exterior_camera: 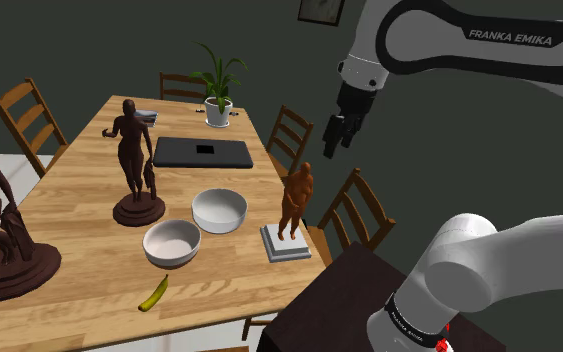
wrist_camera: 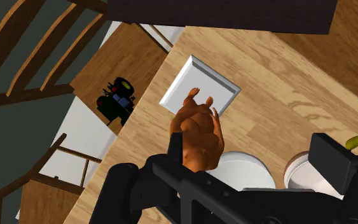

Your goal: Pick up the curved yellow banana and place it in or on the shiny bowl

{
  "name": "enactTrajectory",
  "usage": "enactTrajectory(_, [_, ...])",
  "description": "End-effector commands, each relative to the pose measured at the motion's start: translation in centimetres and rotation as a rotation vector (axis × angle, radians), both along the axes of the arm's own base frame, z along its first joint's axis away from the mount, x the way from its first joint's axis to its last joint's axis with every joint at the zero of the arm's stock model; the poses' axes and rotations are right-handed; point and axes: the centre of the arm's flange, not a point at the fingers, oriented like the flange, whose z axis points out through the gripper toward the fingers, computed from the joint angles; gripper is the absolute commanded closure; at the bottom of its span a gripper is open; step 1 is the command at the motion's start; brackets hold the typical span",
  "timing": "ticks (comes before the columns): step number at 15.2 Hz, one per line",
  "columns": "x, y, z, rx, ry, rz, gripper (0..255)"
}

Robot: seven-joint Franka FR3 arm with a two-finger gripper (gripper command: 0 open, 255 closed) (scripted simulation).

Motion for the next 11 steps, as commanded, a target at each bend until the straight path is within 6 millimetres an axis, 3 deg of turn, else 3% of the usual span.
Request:
enactTrajectory(1, [0.0, 0.0, 0.0, 0.000, 0.000, 0.000, 0])
enactTrajectory(11, [-0.8, 9.1, -9.0, 0.039, -0.004, -0.279, 0])
